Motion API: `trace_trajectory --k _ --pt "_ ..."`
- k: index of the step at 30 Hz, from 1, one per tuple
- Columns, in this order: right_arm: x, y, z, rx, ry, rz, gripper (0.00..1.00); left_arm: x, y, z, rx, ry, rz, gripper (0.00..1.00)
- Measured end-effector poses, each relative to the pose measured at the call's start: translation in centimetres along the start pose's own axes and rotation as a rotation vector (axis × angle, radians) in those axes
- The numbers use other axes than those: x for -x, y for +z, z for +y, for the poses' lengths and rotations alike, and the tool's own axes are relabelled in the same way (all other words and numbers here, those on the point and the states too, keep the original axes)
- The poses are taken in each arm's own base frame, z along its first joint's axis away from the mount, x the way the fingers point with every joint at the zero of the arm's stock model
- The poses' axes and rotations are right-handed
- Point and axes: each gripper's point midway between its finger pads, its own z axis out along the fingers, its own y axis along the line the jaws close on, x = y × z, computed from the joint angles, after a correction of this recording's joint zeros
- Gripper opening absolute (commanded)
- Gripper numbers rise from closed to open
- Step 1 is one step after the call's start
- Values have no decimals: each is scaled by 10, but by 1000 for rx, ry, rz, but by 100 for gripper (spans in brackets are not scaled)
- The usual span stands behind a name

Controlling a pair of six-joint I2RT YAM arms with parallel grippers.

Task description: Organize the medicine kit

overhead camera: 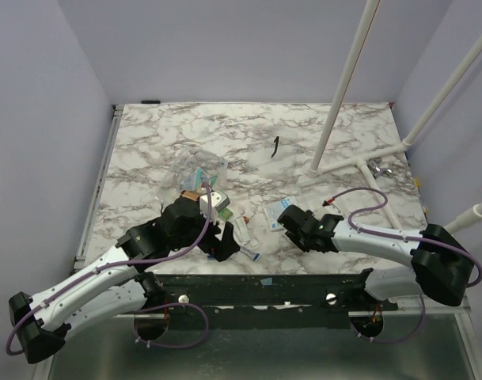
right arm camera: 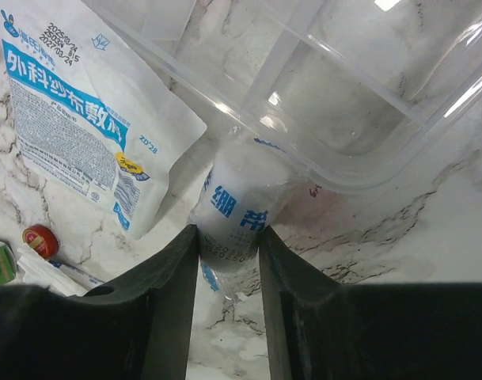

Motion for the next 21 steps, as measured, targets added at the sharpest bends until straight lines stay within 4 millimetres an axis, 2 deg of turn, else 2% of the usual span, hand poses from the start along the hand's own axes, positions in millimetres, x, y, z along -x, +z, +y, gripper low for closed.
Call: trace_trajectory --k 5,13,21 --pt "3 -2 1 11 0 -8 22 0 0 0 0 0 0 89" --pt "6 -8 0 31 -87 -10 15 -2 -2 0 0 5 4 89" --pt "10 -18 8 69 -228 -9 9 6 -17 -5 -9 26 -28 89"
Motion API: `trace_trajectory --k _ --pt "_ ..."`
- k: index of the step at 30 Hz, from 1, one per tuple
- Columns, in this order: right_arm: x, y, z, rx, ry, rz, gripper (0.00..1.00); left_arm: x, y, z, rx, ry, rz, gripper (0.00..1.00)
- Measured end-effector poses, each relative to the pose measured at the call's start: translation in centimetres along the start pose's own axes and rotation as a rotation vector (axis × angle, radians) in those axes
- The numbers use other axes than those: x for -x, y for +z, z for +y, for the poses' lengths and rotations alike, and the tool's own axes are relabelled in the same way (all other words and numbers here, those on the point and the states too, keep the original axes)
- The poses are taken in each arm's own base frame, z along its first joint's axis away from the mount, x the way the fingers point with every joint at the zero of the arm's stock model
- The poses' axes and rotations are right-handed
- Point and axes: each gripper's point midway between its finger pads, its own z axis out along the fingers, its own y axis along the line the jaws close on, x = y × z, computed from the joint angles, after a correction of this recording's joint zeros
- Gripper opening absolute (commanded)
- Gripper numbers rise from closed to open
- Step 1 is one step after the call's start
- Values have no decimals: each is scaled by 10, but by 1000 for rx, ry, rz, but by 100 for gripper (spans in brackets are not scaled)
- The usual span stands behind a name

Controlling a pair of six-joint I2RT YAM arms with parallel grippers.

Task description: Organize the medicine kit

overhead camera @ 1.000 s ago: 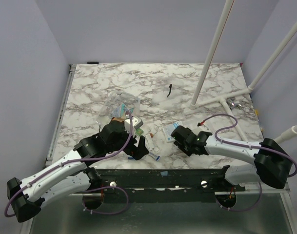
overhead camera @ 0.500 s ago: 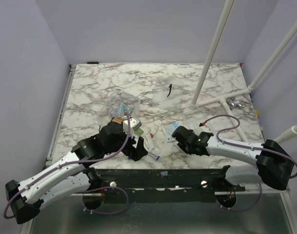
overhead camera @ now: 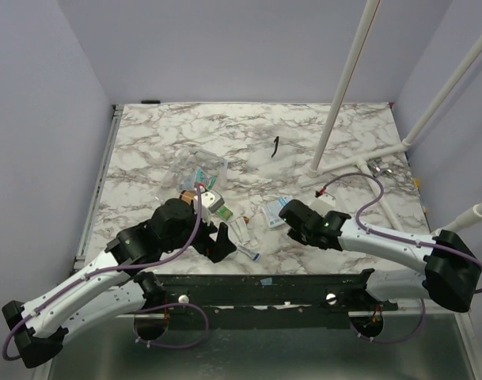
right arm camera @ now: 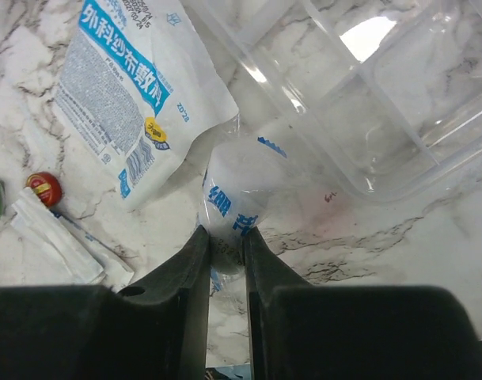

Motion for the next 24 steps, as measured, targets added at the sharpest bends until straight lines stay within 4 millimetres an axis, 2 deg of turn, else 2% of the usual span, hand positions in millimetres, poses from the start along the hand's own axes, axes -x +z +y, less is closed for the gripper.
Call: trace_trajectory --k 6,14,18,24 --pt "15 -14 23 57 -111 -18 8 6 -9 1 13 18 -31 89" --pt "38 -36 57 153 -261 -65 8 19 -32 11 82 39 -143 89" --pt "54 -51 82 219 -335 -106 8 26 -41 15 112 43 -197 89" --pt "72 -73 132 358 -456 -155 9 24 -50 23 152 40 -216 89"
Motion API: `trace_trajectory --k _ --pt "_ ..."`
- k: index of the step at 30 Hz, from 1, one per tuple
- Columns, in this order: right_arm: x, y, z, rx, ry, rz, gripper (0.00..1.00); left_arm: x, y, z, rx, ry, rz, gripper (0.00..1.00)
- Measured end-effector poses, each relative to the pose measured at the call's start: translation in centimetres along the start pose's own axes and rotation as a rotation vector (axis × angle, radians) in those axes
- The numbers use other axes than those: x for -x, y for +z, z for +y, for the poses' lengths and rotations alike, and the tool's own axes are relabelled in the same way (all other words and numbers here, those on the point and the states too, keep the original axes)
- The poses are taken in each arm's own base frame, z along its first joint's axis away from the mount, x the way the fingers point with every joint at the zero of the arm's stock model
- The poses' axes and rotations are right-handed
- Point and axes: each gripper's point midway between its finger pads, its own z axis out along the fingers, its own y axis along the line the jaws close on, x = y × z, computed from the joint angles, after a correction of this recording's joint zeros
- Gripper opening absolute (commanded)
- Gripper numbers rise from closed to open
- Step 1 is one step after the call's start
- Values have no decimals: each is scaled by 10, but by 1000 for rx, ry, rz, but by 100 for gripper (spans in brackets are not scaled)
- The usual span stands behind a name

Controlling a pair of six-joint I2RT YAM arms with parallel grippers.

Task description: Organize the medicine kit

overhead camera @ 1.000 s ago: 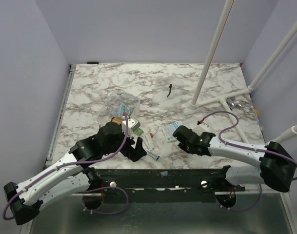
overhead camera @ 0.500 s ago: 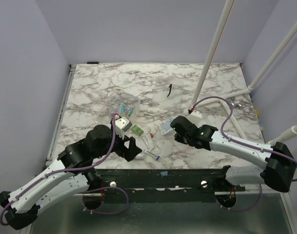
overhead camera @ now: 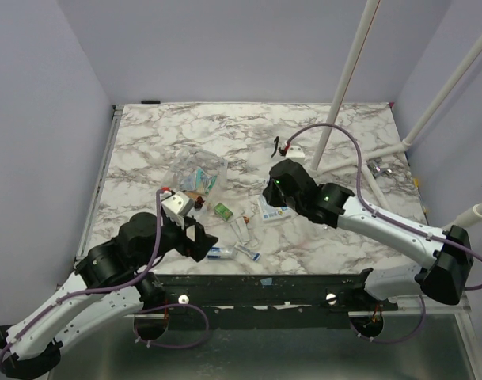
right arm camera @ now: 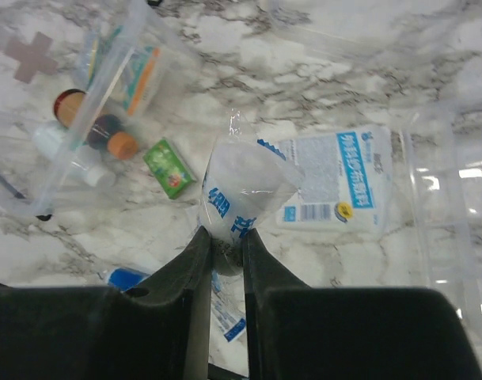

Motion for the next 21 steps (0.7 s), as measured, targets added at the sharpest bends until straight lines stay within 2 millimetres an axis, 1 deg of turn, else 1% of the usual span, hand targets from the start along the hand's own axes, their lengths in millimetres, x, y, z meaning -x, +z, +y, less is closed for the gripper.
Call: trace_trajectory --k 4,9,14,21 --pt "19 4 31 96 -67 -12 10 4 -8 7 34 -2 -38 90" --pt "33 17 75 220 -130 3 10 17 -24 19 90 -17 -138 91" --pt "32 38 114 311 -175 42 11 24 -39 30 137 -39 -220 92" --pt "26 69 156 400 -198 98 11 27 -60 40 171 -69 -308 94"
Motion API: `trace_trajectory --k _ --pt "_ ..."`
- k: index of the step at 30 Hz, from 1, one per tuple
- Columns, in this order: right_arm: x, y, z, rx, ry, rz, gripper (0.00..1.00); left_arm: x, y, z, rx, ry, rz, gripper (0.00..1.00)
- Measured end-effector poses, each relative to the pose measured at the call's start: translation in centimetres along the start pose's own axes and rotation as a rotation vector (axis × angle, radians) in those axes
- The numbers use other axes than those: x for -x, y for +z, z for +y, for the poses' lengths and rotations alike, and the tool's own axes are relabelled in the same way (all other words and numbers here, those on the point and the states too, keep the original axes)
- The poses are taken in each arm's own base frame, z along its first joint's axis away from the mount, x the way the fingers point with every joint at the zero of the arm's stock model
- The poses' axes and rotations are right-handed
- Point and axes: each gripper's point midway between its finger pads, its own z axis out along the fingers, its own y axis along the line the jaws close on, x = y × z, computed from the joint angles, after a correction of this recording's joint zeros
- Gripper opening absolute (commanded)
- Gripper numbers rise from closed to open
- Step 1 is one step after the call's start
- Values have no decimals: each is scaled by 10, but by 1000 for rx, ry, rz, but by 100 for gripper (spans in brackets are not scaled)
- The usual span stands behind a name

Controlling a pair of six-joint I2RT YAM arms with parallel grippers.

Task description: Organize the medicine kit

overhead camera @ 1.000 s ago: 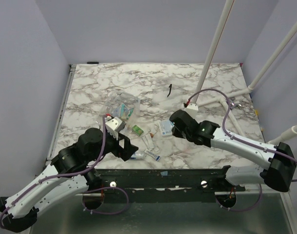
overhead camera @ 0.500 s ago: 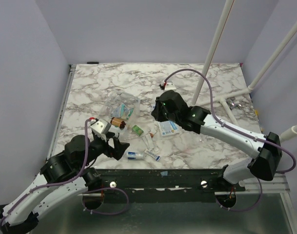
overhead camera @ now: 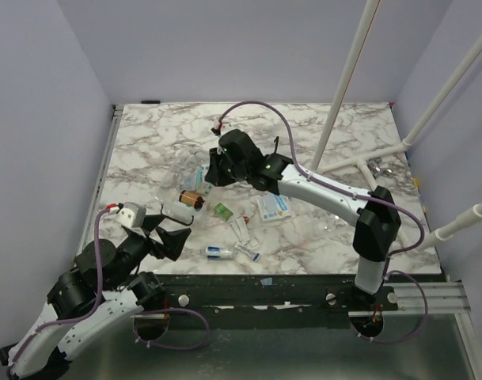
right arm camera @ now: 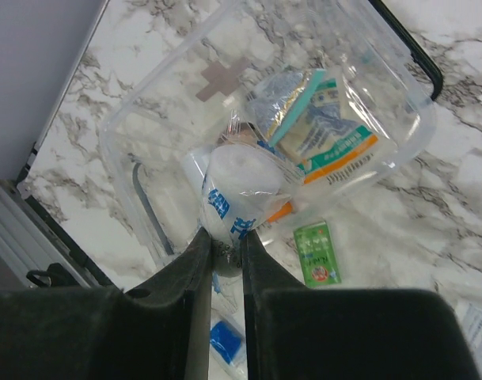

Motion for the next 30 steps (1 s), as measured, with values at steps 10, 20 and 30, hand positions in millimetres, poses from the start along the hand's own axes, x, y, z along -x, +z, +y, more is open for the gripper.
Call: trace_trajectory --k 10,20,30 --pt "2 72 22 49 111 40 13 -9 -4 11 26 -9 -36 96" --pt "-18 124 20 23 211 82 22 -8 -5 16 46 -14 -57 96" --pt "-28 149 14 -14 254 86 45 -8 -5 17 52 -13 -58 96"
